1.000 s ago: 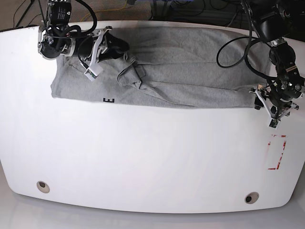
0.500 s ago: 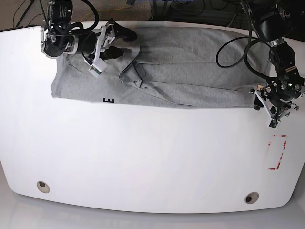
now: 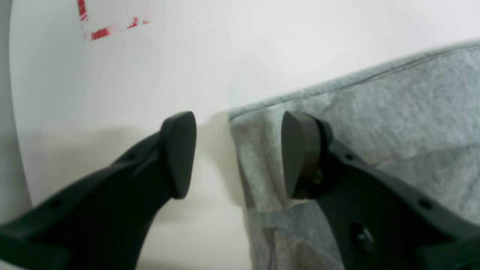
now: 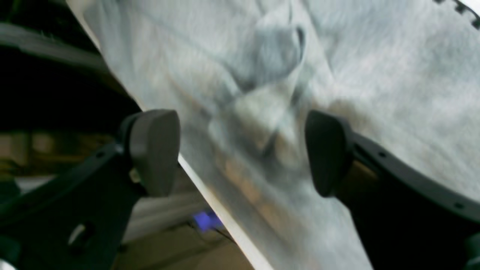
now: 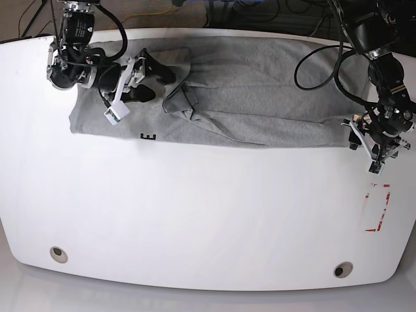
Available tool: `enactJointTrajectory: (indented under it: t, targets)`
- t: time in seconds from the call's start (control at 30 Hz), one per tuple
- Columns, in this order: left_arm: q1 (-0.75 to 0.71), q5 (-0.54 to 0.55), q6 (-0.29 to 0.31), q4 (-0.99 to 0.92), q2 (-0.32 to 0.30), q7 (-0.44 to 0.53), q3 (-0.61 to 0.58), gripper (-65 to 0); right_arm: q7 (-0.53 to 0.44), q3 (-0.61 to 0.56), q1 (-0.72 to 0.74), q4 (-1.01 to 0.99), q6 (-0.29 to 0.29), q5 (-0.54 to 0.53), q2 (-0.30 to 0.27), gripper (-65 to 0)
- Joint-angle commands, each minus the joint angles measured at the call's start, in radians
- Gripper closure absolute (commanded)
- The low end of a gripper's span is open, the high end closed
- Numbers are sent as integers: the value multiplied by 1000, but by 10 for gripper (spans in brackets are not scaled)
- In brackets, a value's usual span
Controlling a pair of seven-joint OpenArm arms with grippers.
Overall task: Layout the t-shirt on the table in an organized manner, then fold the t-shirt properly
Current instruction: 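Lift the sleeve with the right gripper and fold it onto the shirt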
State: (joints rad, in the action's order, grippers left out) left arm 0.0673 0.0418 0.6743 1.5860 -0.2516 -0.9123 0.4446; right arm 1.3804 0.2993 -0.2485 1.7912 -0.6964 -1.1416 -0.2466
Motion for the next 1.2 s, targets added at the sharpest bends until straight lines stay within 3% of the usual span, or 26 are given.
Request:
enactJointTrajectory:
  t: [0.0,0.2,0.43,0.73,0.93,1.17]
  targets:
    - [18,8,-1,21,-13,19,3,-339,-16,2,21,-6,-2,-24,-1,-496]
    - [18,8,-1,18,-13,19,3,-339,-16,-30,45,-23,-2,-22,48,-496]
    - [18,8,-1,24,-13,19,3,-339,-17,-134,61,-24,-2,-22,60,-496]
    - [18,10,-1,26,-13,19,4,-339,-3,-168,51,-23,-2,-22,95,-496]
    - [18,10,0,63,-16,19,6,-339,4,-234,47,14,-2,-30,40,-496]
    - [16,23,24,150,-12,11,52,-339,0,-211,51,127,-2,-30,-29,-496]
